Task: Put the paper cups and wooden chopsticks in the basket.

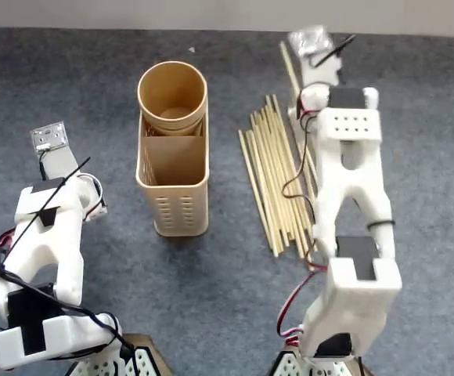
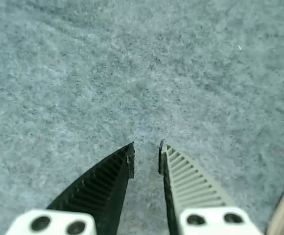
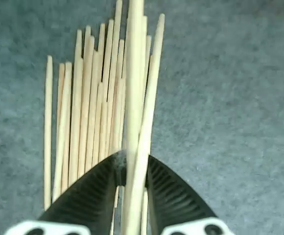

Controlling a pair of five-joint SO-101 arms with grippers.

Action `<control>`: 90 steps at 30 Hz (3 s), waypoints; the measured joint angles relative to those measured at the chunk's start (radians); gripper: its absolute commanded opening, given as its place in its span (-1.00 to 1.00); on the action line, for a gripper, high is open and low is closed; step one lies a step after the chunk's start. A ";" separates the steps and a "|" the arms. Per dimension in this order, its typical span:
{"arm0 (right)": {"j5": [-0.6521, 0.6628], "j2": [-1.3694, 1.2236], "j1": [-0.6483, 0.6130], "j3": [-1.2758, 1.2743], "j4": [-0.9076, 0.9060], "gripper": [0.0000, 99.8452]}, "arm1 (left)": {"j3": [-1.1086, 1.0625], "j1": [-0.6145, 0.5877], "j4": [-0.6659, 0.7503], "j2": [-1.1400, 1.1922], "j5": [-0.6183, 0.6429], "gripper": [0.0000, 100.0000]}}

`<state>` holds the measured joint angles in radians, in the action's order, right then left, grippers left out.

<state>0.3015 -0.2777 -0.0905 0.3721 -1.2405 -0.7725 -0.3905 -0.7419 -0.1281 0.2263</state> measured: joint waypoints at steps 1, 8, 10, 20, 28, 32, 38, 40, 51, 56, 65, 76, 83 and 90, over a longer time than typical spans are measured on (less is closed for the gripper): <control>-0.018 0.035 0.000 0.014 -0.015 -0.99 | 0.000 0.000 0.000 0.000 0.000 -0.78; -0.091 0.267 -0.051 0.031 -0.031 -0.99 | 0.000 0.000 0.000 0.000 0.000 -0.78; -0.098 0.316 -0.071 0.031 -0.018 -0.99 | 0.000 0.000 0.000 0.000 0.000 -0.78; -0.175 0.397 -0.077 0.032 0.097 -0.99 | 0.000 0.000 0.000 0.000 0.000 -0.78; -0.244 0.569 -0.298 0.043 0.153 -0.99 | 0.000 0.005 0.000 0.000 0.000 -0.78; -0.265 0.689 -0.391 -0.020 0.262 -0.99 | 0.000 0.005 0.000 0.000 0.000 -0.78; -0.267 0.796 -0.506 -0.302 0.488 -0.99 | -0.006 0.005 0.025 0.002 0.000 -0.78; -0.279 0.829 -0.537 -0.425 0.589 -0.99 | -0.020 0.005 0.041 0.003 0.000 -0.78; -0.288 0.925 -0.569 -0.930 1.062 -0.99 | -0.021 0.005 0.051 0.003 0.000 -0.78; -0.331 0.924 -0.626 -0.968 1.094 -0.99 | -0.021 0.005 0.051 0.003 -0.020 -0.79; -0.345 0.836 -0.635 -1.077 1.099 -0.98 | -0.021 0.005 0.051 0.003 -0.041 -0.79; -0.322 0.822 -0.628 -1.112 1.102 -0.54 | -0.021 0.005 0.051 0.003 -0.041 -0.79; -0.147 0.824 -0.589 -1.119 1.054 -0.51 | -0.021 0.005 0.051 0.003 -0.041 -0.78; -0.123 0.824 -0.525 -1.119 1.054 -0.51 | -0.021 0.005 0.051 0.003 -0.043 -0.78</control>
<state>0.1788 0.5462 -0.6153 -0.7465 -0.1864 -0.7940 -0.3859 -0.6912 -0.1250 0.1834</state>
